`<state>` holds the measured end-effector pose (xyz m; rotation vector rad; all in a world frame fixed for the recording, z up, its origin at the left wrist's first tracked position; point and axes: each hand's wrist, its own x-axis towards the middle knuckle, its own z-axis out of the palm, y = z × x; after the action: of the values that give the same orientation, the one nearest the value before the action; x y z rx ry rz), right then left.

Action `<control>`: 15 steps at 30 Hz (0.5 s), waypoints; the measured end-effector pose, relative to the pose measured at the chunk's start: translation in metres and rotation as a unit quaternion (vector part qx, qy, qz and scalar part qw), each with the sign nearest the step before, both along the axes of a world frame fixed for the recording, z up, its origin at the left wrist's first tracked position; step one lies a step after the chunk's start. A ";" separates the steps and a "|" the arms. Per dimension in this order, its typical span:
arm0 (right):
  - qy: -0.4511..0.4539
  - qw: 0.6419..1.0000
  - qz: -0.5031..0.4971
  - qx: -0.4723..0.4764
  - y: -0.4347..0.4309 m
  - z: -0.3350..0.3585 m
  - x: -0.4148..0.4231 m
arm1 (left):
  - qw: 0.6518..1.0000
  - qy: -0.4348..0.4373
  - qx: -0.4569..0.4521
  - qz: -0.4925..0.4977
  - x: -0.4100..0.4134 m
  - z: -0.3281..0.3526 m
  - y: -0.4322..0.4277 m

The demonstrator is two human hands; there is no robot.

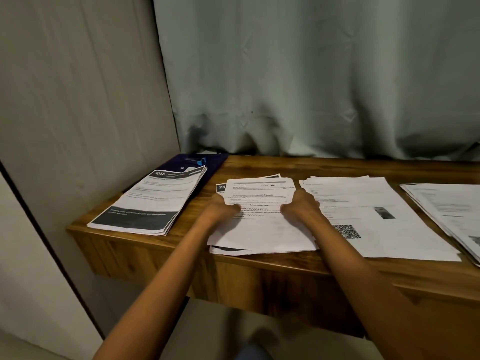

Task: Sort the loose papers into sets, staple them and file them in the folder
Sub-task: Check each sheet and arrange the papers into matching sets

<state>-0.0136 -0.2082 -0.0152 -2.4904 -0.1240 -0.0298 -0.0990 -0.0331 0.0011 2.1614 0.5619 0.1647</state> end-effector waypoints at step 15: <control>-0.096 0.984 -0.028 0.144 -0.016 -0.011 -0.002 | 0.997 -0.021 0.078 -0.007 -0.010 -0.009 0.011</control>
<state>-0.0155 -0.2237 -0.0264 -2.1961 -0.1200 -0.2922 -0.1091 -0.0219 -0.0080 2.3074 0.5255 0.2535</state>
